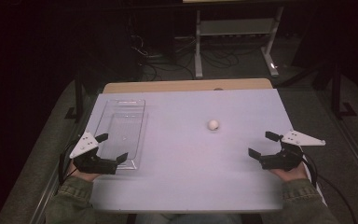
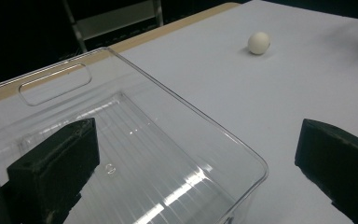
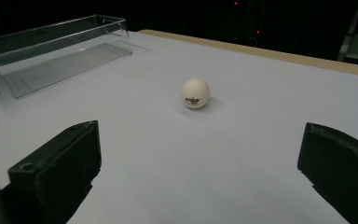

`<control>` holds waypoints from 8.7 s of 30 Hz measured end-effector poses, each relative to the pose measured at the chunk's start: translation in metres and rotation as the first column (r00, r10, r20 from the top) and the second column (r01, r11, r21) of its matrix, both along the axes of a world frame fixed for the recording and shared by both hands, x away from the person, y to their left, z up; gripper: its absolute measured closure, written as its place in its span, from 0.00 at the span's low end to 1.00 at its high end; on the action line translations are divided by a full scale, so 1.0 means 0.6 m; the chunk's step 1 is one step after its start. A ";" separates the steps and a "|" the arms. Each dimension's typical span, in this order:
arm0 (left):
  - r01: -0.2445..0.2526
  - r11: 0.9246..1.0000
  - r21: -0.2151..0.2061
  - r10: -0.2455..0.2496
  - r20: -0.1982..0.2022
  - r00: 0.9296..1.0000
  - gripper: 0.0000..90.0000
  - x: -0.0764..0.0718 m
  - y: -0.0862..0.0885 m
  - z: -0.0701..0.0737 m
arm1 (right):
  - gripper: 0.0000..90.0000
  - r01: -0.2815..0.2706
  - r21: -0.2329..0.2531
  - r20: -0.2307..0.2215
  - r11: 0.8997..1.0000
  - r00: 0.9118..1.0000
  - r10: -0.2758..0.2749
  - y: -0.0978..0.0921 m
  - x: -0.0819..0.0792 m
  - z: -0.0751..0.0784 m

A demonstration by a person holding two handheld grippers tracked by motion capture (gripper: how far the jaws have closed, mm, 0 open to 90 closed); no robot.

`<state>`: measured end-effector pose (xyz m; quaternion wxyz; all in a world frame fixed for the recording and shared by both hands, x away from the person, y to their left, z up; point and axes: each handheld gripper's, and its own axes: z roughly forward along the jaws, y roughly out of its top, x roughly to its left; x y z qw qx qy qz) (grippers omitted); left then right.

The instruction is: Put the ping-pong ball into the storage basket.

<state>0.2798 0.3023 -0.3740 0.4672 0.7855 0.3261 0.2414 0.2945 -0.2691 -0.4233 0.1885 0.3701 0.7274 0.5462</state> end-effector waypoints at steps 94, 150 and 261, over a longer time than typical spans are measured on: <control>0.277 0.914 0.297 -0.244 -0.142 0.959 0.00 0.150 -0.200 0.116 | 0.00 -0.058 -0.042 -0.016 0.997 0.998 0.058 0.018 0.000 -0.005; 0.451 0.801 0.393 -0.403 -0.203 0.892 0.00 0.233 -0.370 0.115 | 0.00 -0.049 0.014 0.045 0.999 0.998 0.049 0.013 -0.018 0.008; 0.581 0.705 0.407 -0.395 -0.455 0.798 0.02 0.353 -0.519 -0.047 | 0.00 -0.072 0.013 0.026 0.997 0.997 0.072 0.012 -0.022 0.004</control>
